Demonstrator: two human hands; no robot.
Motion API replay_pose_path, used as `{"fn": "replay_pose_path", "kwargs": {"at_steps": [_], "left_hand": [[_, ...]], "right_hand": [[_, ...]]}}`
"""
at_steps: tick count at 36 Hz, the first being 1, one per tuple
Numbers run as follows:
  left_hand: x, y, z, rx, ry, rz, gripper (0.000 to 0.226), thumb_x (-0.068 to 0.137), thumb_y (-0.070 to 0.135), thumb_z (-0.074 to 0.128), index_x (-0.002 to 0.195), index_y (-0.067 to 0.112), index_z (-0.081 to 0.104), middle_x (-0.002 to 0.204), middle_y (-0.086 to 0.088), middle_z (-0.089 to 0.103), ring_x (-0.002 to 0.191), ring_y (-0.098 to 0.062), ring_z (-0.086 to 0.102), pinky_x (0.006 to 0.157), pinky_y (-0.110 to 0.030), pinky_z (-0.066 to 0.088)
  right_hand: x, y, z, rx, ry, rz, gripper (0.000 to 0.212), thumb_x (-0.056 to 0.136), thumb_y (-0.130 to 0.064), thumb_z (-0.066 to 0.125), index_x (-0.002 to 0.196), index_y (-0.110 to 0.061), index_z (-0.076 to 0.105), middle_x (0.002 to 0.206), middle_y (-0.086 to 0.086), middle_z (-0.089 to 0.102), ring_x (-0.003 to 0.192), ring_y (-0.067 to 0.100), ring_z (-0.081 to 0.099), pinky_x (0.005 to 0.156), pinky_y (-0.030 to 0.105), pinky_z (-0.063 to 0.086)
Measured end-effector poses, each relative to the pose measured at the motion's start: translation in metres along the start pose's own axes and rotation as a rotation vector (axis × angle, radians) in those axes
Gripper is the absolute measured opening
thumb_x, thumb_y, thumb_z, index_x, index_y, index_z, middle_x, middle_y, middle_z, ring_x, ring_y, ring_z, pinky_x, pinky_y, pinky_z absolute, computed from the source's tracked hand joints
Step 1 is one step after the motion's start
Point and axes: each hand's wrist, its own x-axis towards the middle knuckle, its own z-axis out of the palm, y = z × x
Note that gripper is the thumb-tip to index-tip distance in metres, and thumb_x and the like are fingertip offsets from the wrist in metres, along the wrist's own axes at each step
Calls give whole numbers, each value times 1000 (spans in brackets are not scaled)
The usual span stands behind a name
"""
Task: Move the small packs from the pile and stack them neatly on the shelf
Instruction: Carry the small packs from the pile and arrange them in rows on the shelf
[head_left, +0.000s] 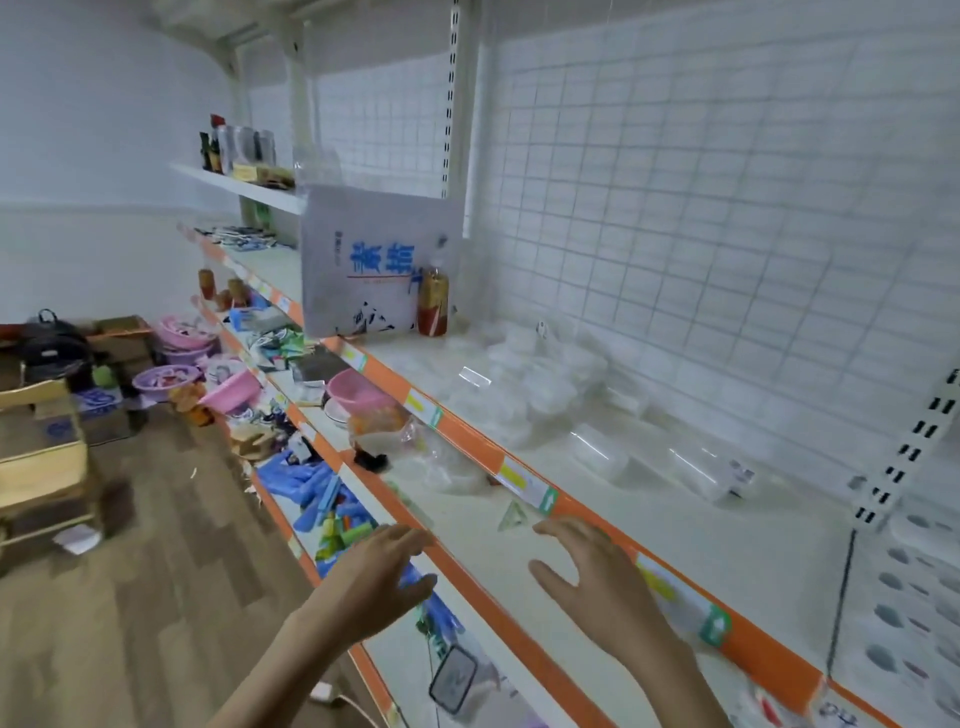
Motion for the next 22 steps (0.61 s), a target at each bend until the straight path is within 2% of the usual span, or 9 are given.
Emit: {"fn": "replay_pose_path", "kwargs": {"at_steps": [2, 5, 8, 10, 13, 19, 22], "left_hand": [[31, -10, -4, 1, 9, 13, 43, 91, 41, 50, 132, 27, 45, 127, 8, 51, 109, -5, 49, 85, -14, 38], [82, -25, -14, 29, 8, 38, 43, 91, 41, 49, 131, 27, 45, 126, 8, 51, 109, -6, 51, 88, -19, 42], [136, -40, -26, 31, 4, 77, 42, 91, 42, 51, 129, 27, 47, 119, 9, 53, 105, -7, 52, 83, -18, 42], [172, -52, -35, 18, 8, 105, 41, 90, 41, 52, 128, 26, 49, 117, 9, 54, 104, -7, 53, 83, -19, 44], [224, -67, -44, 2, 29, 131, 39, 89, 39, 54, 126, 25, 51, 115, 7, 56, 105, -8, 53, 87, -25, 46], [301, -86, -39, -96, 41, 189, 34, 89, 34, 57, 122, 22, 55, 113, 4, 55, 94, -6, 48, 88, -21, 42], [336, -93, -33, -150, 34, 218, 34, 89, 29, 59, 122, 23, 55, 115, 5, 49, 98, -7, 47, 86, -17, 37]], "right_hand": [[33, 7, -4, 4, 68, 3, 47, 85, -54, 45, 125, -30, 52, 127, -16, 48, 120, 5, 44, 97, 19, 35], [87, 19, -15, 10, 138, 27, 37, 89, -39, 55, 124, -26, 54, 126, -12, 51, 120, 8, 45, 95, 19, 33], [139, 31, -29, 46, 181, 49, 37, 88, -35, 58, 123, -23, 55, 126, -8, 54, 117, 13, 49, 95, 27, 39], [172, 39, -36, 51, 181, 68, 38, 89, -34, 57, 125, -23, 54, 128, -5, 53, 118, 15, 49, 96, 32, 41], [215, 53, -40, 38, 180, 145, 38, 91, -36, 53, 128, -24, 50, 131, -3, 51, 120, 17, 46, 96, 32, 40], [262, 76, -36, 9, 174, 306, 40, 95, -32, 45, 135, -24, 43, 137, 4, 40, 122, 23, 42, 95, 34, 38], [279, 84, -33, 28, 188, 334, 37, 97, -29, 40, 134, -28, 44, 135, 5, 38, 120, 23, 45, 95, 34, 39]]}}
